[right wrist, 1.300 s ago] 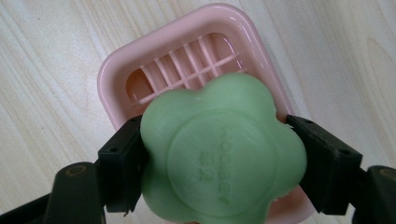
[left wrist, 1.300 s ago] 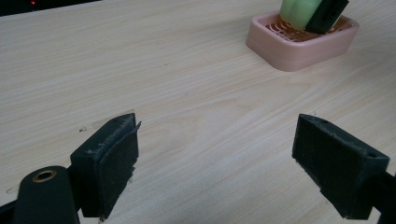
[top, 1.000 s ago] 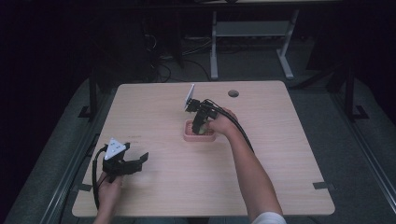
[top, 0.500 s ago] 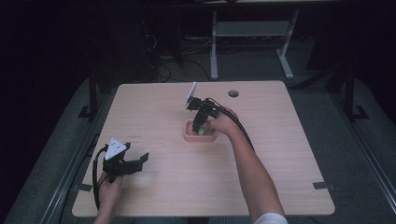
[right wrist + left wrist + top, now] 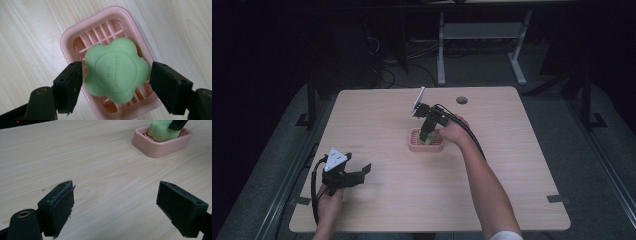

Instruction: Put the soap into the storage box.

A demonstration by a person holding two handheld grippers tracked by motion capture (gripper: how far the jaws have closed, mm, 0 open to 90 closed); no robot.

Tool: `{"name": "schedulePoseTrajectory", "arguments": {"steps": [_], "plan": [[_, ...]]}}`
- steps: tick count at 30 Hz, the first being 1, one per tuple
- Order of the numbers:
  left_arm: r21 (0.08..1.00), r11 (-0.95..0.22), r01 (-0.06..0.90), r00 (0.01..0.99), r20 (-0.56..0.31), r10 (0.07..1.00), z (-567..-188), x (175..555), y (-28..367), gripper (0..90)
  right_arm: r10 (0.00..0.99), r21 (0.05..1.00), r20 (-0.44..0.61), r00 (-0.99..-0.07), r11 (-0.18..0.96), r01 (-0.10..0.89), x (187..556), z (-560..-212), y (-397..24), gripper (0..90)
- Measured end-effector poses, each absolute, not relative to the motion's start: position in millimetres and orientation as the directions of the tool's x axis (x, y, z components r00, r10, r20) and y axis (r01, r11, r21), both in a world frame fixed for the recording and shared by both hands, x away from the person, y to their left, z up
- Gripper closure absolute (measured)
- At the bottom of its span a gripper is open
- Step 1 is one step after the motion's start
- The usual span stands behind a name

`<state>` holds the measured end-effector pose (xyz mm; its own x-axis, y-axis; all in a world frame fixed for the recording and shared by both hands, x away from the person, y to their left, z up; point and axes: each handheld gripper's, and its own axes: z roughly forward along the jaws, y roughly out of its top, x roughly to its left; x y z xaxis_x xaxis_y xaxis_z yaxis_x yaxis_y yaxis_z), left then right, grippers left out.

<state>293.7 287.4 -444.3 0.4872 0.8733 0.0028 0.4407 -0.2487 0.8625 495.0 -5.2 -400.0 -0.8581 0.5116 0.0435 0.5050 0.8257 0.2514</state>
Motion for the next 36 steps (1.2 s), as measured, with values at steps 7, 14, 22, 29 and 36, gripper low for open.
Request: {"name": "schedulePoseTrajectory", "arguments": {"steps": [7, 14, 22, 29, 36], "plan": [[0.861, -0.249, 0.442, 0.487, 0.003, 0.874, -444.2, 293.4, 287.3, 14.2, 0.518, 0.265, 0.044, -0.854, 0.818, 0.51, 491.8, -394.8, -10.8, 25.9], [0.862, -0.247, 0.442, 0.484, 0.003, 0.875, -444.1, 293.3, 287.9, 14.2, 0.525, 0.276, 0.054, -0.85, 0.81, 0.518, 489.8, -393.7, -16.8, 26.0], [0.864, -0.243, 0.442, 0.483, -0.001, 0.876, -444.3, 291.5, 288.1, 14.2, 0.529, 0.292, 0.064, -0.846, 0.801, 0.523, 486.0, -390.4, -23.7, 26.0], [0.863, -0.245, 0.442, 0.482, 0.001, 0.876, -444.3, 291.3, 288.2, 14.2, 0.527, 0.312, 0.062, -0.848, 0.796, 0.518, 481.9, -383.2, -31.7, 26.1], [0.862, -0.247, 0.443, 0.483, 0.003, 0.876, -444.4, 291.0, 289.3, 14.2, 0.538, 0.326, 0.063, -0.841, 0.785, 0.527, 479.0, -379.3, -44.6, 26.1]]}}
